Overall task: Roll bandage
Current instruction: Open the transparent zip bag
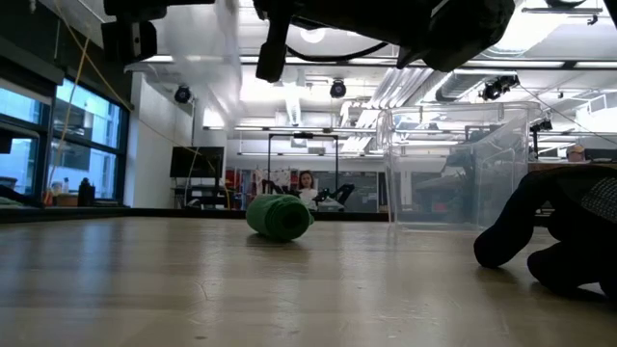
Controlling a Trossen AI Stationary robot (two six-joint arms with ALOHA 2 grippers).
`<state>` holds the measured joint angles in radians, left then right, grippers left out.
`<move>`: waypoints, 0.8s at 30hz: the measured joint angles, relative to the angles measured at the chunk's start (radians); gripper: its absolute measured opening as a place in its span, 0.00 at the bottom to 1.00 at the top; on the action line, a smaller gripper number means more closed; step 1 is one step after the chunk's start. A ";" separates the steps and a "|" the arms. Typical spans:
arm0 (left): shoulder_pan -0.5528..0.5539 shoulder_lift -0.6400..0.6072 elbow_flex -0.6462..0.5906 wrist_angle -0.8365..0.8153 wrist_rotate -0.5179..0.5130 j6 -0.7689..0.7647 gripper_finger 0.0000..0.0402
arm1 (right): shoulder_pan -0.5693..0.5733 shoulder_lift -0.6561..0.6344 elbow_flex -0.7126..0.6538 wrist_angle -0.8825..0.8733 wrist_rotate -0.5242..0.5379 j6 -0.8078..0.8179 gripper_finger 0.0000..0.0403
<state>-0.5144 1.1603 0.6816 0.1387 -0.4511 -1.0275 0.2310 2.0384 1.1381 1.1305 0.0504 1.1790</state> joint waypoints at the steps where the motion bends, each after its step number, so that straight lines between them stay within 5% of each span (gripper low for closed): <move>1: -0.002 0.000 0.000 0.011 0.000 0.001 0.30 | 0.000 0.000 0.000 0.001 0.001 0.000 0.00; 15: -0.002 -0.063 -0.001 0.099 -0.009 0.058 0.30 | -0.002 -0.003 0.002 0.024 0.047 0.035 0.00; 24: -0.024 -0.201 0.016 -0.162 -0.040 0.064 0.30 | -0.001 0.003 -0.001 0.068 0.056 0.063 0.00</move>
<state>-0.5382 0.9588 0.6975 -0.0233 -0.4911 -0.9637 0.2298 2.0410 1.1370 1.1989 0.1063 1.2416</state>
